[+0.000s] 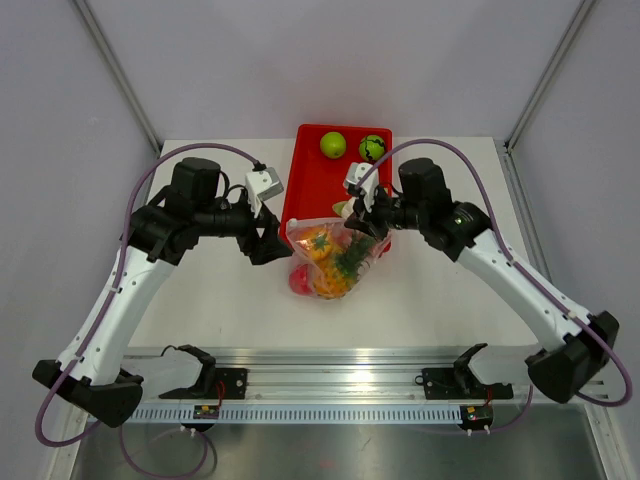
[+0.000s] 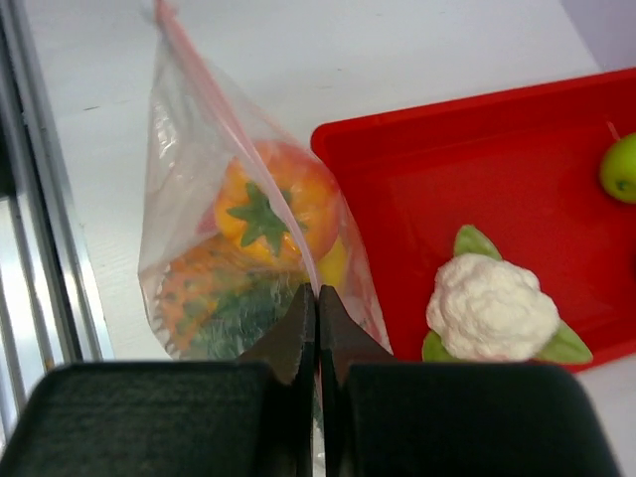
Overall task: Place the food in the zip-top bag and seal the zipper
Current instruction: Pick up the zipper food storage bag at the center of the board, then place the zipper food storage bag at the center of the board.
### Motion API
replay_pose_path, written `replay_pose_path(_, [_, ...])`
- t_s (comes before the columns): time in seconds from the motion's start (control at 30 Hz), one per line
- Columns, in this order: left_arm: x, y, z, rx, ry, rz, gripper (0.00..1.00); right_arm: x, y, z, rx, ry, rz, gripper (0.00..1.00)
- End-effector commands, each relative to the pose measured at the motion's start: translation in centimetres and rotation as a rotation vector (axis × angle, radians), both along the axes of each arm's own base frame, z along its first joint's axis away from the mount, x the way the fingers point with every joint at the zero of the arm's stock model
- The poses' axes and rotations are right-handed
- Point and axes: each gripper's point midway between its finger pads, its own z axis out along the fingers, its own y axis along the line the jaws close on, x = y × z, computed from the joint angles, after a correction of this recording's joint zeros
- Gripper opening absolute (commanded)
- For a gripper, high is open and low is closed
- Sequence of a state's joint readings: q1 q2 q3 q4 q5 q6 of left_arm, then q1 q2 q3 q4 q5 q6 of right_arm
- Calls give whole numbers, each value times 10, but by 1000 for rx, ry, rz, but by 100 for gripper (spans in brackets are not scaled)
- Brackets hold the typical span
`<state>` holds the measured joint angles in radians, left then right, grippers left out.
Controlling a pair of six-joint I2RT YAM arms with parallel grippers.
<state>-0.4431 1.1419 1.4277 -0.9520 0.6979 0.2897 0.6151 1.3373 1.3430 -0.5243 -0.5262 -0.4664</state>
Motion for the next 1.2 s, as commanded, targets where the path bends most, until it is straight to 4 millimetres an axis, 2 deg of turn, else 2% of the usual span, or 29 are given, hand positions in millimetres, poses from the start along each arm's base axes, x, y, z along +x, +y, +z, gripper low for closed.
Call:
replay_pose_path(0.0, [-2, 5, 26, -9, -57, 20, 77, -1, -34, 61, 123, -180, -206, 0])
replay_pose_path(0.07, [-4, 11, 38, -15, -108, 50, 81, -5, -54, 82, 179, -214, -312, 0])
replay_pose_path(0.1, [-1, 16, 42, -19, -128, 92, 81, -8, -79, 104, 253, -254, -442, 0])
replay_pose_path(0.13, [-1, 18, 58, -59, -200, 118, 81, -11, -93, 117, 295, -280, -507, 0])
replay_pose_path(0.17, [-2, 20, 56, -72, -210, 135, 85, -14, -105, 127, 339, -303, -559, 0])
replay_pose_path(0.2, [-1, 22, 60, -88, -223, 162, 89, -19, -134, 147, 403, -361, -679, 0])
replay_pose_path(0.27, [-2, 25, 72, -128, -284, 189, 99, -26, -158, 164, 456, -399, -772, 0])
replay_pose_path(0.3, [0, 27, 75, -131, -298, 204, 99, -29, -179, 175, 468, -412, -870, 0])
replay_pose_path(0.37, [4, 29, 78, -130, -308, 227, 99, -25, -199, 182, 439, -418, -981, 0])
replay_pose_path(0.4, [9, 31, 77, -123, -304, 257, 99, -17, -213, 180, 368, -421, -1080, 0])
replay_pose_path(0.43, [14, 32, 76, -118, -300, 278, 99, -12, -218, 179, 329, -424, -1121, 0])
replay_pose_path(0.47, [22, 35, 72, -108, -282, 324, 99, 1, -217, 166, 232, -416, -1153, 0])
replay_pose_path(0.5, [26, 36, 70, -103, -276, 346, 99, 3, -229, 173, 215, -429, -1232, 0])
replay_pose_path(0.53, [29, 36, 67, -97, -266, 360, 99, 9, -232, 171, 187, -428, -1270, 0])
replay_pose_path(0.57, [32, 38, 64, -88, -256, 376, 99, 22, -228, 162, 129, -416, -1288, 0])
replay_pose_path(0.6, [37, 38, 59, -81, -236, 400, 99, 26, -235, 163, 111, -424, -1337, 0])
replay_pose_path(0.67, [40, 39, 53, -71, -215, 418, 99, 38, -236, 156, 76, -421, -1371, 0])
replay_pose_path(0.77, [43, 42, 48, -58, -201, 447, 99, 59, -233, 134, 5, -428, -1412, 0])
replay_pose_path(0.8, [44, 43, 46, -54, -202, 452, 99, 63, -230, 118, -43, -417, -1400, 0])
replay_pose_path(0.83, [43, 45, 46, -56, -206, 458, 99, 66, -224, 110, -47, -398, -1378, 4])
replay_pose_path(0.87, [42, 46, 46, -55, -213, 465, 99, 68, -215, 99, -51, -360, -1335, 22])
replay_pose_path(0.9, [42, 47, 46, -51, -220, 466, 99, 66, -192, 78, -41, -254, -1218, 47])
replay_pose_path(0.93, [41, 49, 46, -52, -228, 470, 99, 64, -180, 69, -30, -205, -1165, 86])
replay_pose_path(0.97, [42, 51, 46, -48, -234, 483, 99, 60, -166, 55, -25, -139, -1091, 95])
replay_pose_path(1.0, [42, 52, 47, -52, -240, 485, 99, 59, -163, 51, -19, -122, -1081, 99])
replay_pose_path(1.03, [42, 52, 48, -52, -243, 488, 99, 58, -163, 49, -18, -116, -1086, 99])
replay_pose_path(1.07, [42, 52, 50, -57, -244, 489, 99, 58, -165, 49, -8, -115, -1100, 100])
replay_pose_path(1.17, [45, 52, 52, -65, -243, 504, 99, 62, -186, 49, -37, -141, -1219, 99])
